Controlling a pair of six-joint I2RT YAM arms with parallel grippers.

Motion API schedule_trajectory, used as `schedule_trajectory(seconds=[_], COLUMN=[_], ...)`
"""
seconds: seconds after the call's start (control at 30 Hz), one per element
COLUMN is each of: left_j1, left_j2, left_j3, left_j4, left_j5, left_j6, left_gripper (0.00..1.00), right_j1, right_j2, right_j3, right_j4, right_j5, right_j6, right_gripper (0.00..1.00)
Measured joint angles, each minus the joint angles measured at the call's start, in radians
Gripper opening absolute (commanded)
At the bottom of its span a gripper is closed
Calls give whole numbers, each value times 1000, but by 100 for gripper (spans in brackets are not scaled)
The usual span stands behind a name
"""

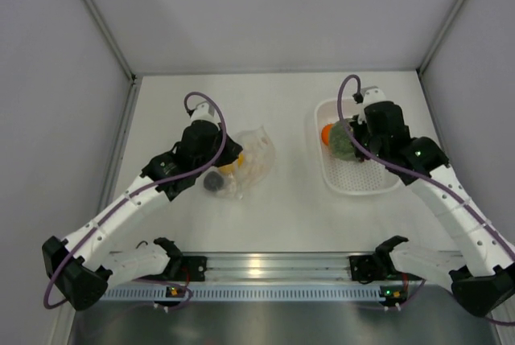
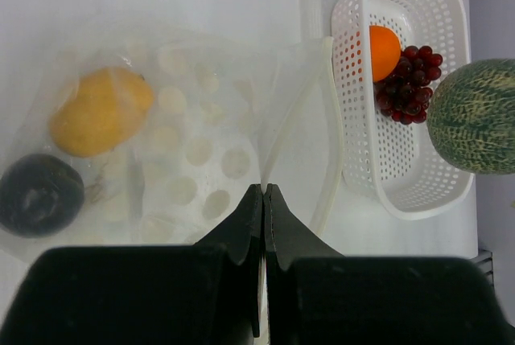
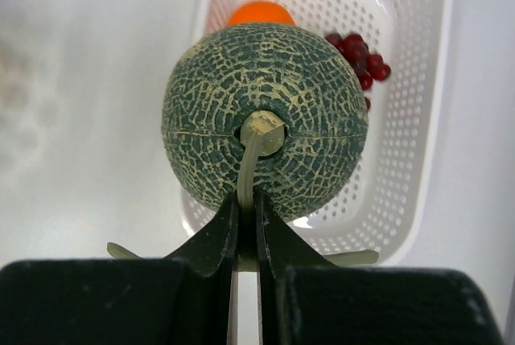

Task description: Open the zip-top bag and remove the fake food

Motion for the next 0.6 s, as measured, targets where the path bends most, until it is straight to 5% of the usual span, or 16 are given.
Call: schedule_trajectory(seconds=[0.23, 0.57, 0.6], left_j1=[0, 0, 0], left_j2=[3, 5, 5], left_j3=[28, 70, 71], left_j4=[-3, -2, -2], left_j5=[3, 16, 18], left_j6=[0, 2, 2], left_gripper=[0, 0, 0], right_j1=[-153, -176, -177], right_j2=[3, 142, 158], right_j3=[-187, -310, -312], right_j4=[8, 144, 164], right_j5=[-41, -126, -115], right_j6=[21, 71, 74], right_gripper=[0, 0, 6])
